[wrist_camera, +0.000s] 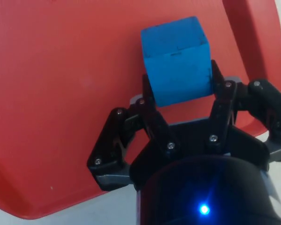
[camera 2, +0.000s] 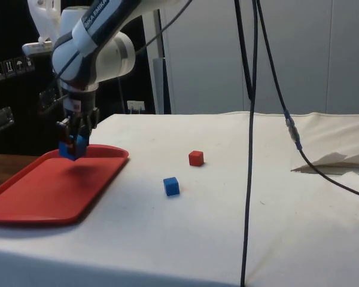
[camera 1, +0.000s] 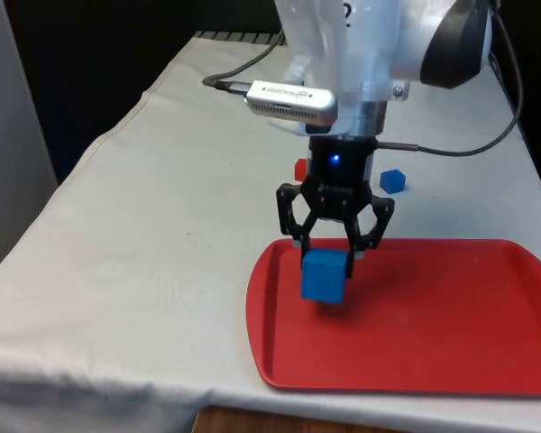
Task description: Pick up the largest block and place it onto the tray.
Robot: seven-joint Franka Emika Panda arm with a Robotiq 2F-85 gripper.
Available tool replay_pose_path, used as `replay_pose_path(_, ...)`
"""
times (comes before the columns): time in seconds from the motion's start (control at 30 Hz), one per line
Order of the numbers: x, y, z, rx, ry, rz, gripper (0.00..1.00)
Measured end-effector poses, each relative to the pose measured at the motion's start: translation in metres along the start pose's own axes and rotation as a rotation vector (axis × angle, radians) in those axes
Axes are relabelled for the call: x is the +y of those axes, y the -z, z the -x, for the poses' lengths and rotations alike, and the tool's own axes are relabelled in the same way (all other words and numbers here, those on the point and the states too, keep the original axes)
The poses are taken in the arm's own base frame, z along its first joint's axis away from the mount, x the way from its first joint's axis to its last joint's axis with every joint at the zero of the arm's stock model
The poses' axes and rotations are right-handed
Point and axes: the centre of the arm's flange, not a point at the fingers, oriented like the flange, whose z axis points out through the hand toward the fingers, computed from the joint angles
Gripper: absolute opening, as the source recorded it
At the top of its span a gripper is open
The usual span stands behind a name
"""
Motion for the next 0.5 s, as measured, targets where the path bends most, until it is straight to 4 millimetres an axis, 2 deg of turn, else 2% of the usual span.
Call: replay_pose_path(0.5,-0.0081,0.0001,-0.0025,-0.045,0.003,-0.041,0.00)
